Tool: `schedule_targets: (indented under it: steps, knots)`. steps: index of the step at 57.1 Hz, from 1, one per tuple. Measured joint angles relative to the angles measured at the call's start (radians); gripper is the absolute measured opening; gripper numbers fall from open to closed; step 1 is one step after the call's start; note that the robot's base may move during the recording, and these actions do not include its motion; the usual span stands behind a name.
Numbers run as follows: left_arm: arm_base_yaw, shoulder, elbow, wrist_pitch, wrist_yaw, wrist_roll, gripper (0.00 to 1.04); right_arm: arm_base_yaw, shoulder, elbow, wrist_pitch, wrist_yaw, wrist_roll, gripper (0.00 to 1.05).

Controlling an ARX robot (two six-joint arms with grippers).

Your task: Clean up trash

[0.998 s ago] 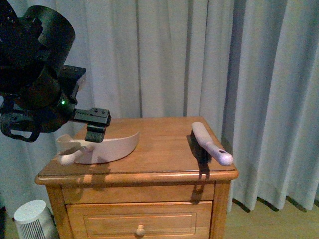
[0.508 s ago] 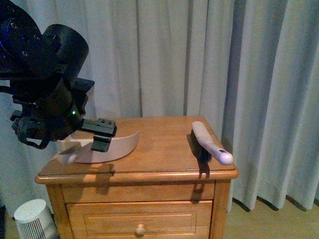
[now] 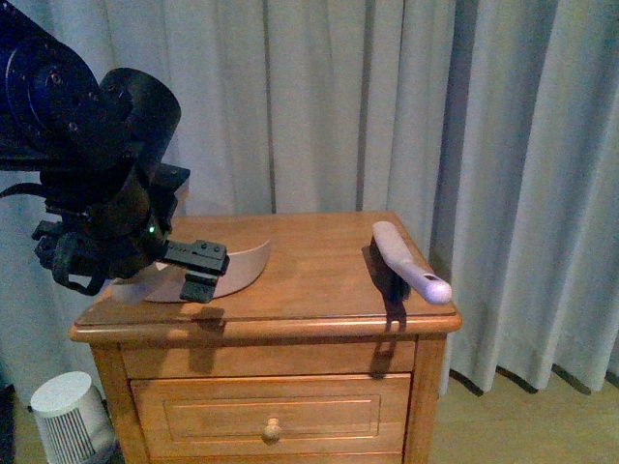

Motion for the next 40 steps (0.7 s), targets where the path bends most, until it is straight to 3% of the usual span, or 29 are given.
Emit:
schedule_targets:
  steps: [26, 40]
  knots:
    - [0.014, 0.017, 0.000, 0.013, -0.016, 0.034, 0.96, 0.000, 0.000, 0.000, 0.000, 0.000, 0.000, 0.97]
    - [0.017, 0.017, 0.000, 0.019, -0.021, 0.053, 0.52, 0.000, 0.000, 0.000, 0.000, 0.000, 0.000, 0.97]
